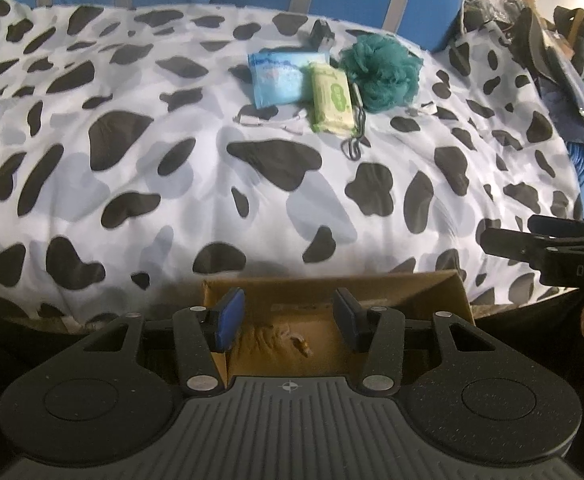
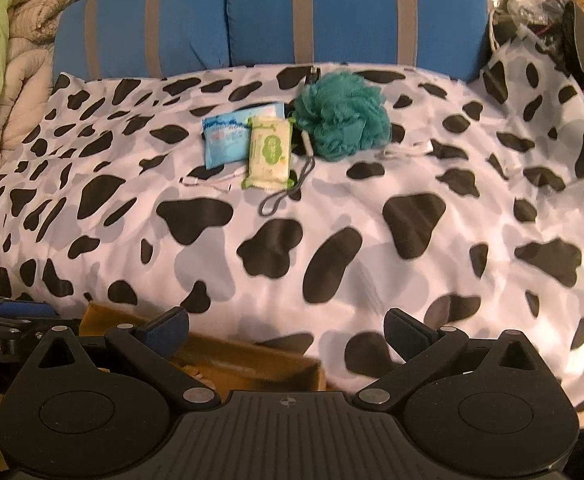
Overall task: Organize soft objects
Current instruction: 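Move the left tool back toward the items on the bed, then approach and grasp the green-and-white wet-wipes pack with the left tool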
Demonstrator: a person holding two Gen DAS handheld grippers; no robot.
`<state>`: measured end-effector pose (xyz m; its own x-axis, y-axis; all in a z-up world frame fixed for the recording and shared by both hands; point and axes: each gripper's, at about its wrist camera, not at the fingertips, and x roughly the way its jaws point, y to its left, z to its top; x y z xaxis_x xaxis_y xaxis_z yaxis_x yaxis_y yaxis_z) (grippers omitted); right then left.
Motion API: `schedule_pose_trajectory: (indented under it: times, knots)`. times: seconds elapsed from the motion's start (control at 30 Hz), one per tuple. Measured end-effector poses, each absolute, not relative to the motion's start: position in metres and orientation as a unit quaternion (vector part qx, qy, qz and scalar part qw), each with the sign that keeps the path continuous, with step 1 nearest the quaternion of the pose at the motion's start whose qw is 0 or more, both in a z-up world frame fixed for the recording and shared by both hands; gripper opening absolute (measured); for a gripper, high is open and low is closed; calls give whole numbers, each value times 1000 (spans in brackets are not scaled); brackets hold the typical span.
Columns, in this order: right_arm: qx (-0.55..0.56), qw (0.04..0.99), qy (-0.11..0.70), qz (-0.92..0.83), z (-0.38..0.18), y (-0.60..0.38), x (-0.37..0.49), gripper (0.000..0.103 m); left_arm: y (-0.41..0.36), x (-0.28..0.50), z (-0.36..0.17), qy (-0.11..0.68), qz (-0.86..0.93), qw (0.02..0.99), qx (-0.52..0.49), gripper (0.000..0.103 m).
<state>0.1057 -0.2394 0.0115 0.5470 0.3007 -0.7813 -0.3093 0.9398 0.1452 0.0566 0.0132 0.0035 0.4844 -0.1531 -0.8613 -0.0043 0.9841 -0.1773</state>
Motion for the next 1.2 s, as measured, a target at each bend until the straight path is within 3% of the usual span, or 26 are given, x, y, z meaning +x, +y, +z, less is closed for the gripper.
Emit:
schedule_pose_trajectory:
  times: [1.2]
  knots:
    - [-42,896,383,222,6,-221,213,103,29,177,7,403,-52,914,20,48]
